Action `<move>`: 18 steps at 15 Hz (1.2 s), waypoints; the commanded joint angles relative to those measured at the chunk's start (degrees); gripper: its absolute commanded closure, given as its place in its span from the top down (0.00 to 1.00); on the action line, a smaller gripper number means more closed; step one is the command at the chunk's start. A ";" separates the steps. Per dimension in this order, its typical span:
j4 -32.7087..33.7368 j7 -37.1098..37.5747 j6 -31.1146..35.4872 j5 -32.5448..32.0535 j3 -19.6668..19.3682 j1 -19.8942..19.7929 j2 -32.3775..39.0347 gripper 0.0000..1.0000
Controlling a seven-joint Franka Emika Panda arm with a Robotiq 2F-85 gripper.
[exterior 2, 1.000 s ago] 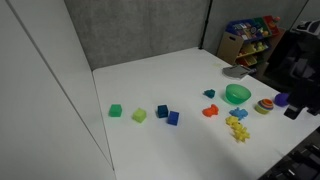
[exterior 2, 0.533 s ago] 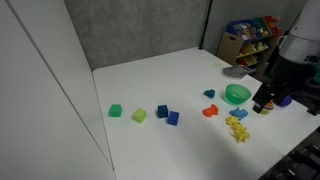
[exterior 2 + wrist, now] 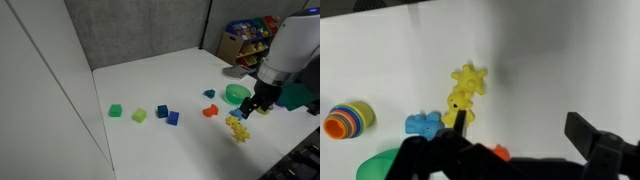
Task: Put the yellow object inside the bowl
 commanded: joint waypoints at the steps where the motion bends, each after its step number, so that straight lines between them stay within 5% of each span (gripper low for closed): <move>1: -0.07 4.82 4.28 -6.65 -2.31 0.05 4.77 1.00; 8: -0.36 10.86 15.58 -17.75 -9.34 2.79 14.01 1.00; 18: 1.60 12.02 34.52 -21.02 -19.78 6.54 31.00 1.00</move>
